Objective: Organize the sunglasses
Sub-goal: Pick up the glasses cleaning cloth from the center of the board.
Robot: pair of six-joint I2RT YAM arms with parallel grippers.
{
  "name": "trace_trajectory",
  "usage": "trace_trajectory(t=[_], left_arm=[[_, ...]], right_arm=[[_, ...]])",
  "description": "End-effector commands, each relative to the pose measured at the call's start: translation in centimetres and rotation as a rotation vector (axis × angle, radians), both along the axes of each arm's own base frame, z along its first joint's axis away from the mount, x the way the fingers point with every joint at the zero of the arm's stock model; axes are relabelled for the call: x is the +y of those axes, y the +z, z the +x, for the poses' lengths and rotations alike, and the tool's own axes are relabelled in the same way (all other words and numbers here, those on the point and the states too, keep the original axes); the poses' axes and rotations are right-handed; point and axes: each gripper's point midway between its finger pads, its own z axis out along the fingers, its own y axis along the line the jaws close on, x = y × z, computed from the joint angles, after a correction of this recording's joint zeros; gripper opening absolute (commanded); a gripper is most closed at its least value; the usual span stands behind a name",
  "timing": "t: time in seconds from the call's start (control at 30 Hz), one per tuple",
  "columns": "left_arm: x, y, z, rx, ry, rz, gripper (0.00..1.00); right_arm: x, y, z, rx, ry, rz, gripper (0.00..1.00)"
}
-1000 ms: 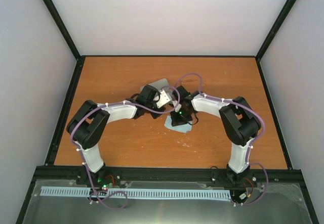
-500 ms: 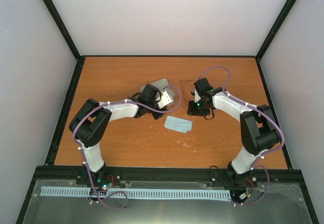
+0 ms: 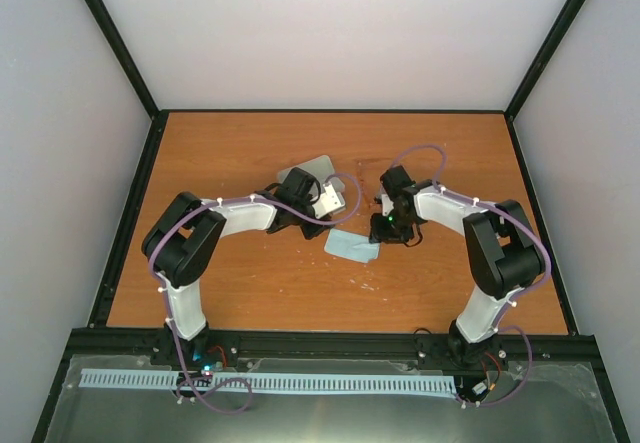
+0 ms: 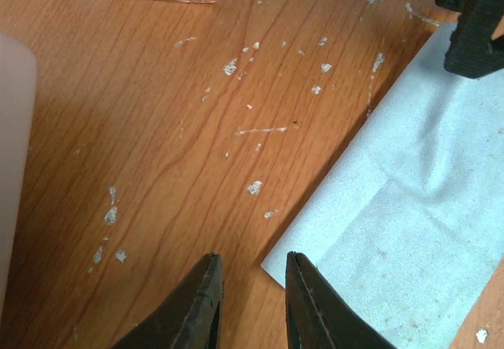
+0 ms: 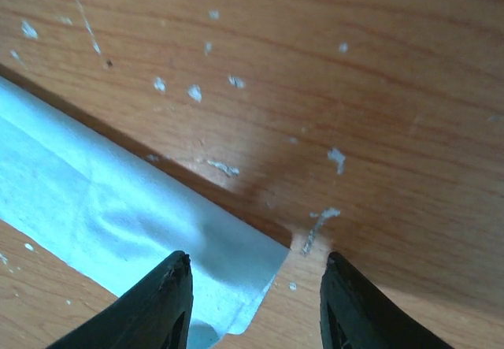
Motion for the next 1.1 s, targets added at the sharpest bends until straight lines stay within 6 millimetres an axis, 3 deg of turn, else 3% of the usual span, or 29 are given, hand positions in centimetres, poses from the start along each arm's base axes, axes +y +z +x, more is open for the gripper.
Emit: trace_trajectory(t=[0.0,0.53,0.63,0.77,1.07], left_arm=[[-0.5,0.7,0.5,-0.007,-0.017,-0.019,0.25],[-0.5,0.8,0.6,-0.008,-0.009,-0.02,0.25],[-0.5,0.7,0.5,-0.002,-0.013,-0.02,0.26],[-0.5,0.4,0.2,0.012,-0.023,-0.02,0.37],[-0.7,-0.4,-0.7,0.032,-0.063,-0.018,0.33]], right_arm=[[0.0,-0.7,-1.5,0.044,0.027,0.003,0.44],[0.5,-2.3,-1.8,0.072,0.043,-0.009,0.29],[0.5,-2.6,-1.9,0.076,0.045,-0.015,0.19],[0.2,-2.6,-1.9,0.073,0.04,-0.03,0.03],[-0.2,-2.5,-1.4,0.053,0.024,-0.056,0.03]])
